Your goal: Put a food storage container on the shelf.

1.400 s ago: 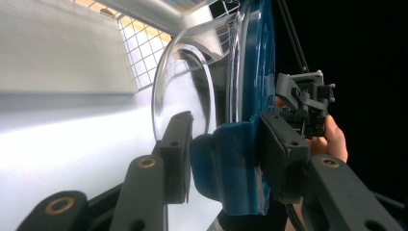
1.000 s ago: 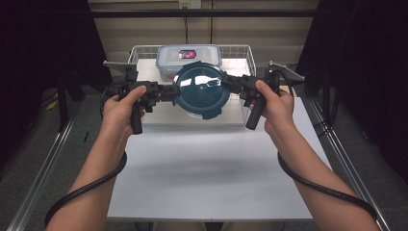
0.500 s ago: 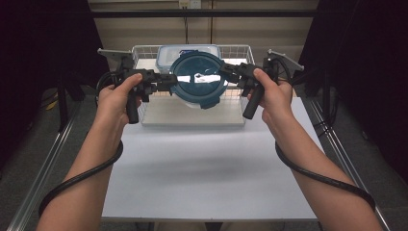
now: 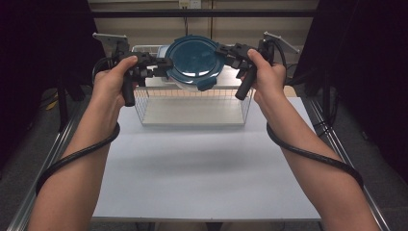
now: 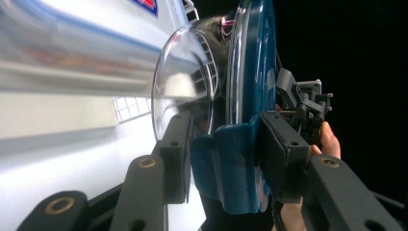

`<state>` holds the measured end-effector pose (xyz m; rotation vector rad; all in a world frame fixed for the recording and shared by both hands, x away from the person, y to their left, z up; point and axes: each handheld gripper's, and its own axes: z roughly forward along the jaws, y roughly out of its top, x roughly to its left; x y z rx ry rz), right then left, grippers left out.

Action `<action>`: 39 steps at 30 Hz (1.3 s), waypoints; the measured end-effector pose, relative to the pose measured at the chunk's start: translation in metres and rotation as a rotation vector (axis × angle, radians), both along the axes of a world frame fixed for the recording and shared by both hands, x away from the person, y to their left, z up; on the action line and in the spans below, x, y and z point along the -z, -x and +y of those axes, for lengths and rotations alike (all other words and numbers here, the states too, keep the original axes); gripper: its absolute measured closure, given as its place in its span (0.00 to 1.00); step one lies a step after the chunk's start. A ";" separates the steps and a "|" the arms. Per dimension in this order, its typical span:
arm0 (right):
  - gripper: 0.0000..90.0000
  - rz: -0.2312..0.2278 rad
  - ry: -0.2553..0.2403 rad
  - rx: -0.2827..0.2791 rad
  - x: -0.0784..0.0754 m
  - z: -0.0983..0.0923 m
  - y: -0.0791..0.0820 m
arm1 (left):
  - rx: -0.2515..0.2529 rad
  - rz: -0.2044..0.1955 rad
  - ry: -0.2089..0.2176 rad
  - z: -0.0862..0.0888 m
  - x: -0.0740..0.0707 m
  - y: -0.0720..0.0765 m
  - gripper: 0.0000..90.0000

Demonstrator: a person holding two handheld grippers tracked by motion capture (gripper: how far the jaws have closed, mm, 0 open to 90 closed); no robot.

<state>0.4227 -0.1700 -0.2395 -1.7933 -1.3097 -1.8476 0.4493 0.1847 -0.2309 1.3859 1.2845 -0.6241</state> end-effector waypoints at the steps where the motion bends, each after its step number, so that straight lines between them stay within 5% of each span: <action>1: 0.60 -0.004 -0.001 0.003 -0.001 0.001 -0.003 | 0.008 -0.012 -0.007 0.001 -0.001 -0.003 0.65; 13: 0.59 -0.012 -0.016 0.035 -0.014 0.010 -0.037 | -0.010 0.007 -0.009 0.007 -0.018 -0.040 0.65; 31: 0.59 0.062 -0.023 0.080 -0.009 0.022 -0.088 | -0.030 0.055 -0.003 0.015 -0.006 -0.086 0.65; 39: 0.60 0.071 -0.030 0.079 -0.001 0.024 -0.096 | -0.071 0.099 0.016 0.018 0.001 -0.096 0.64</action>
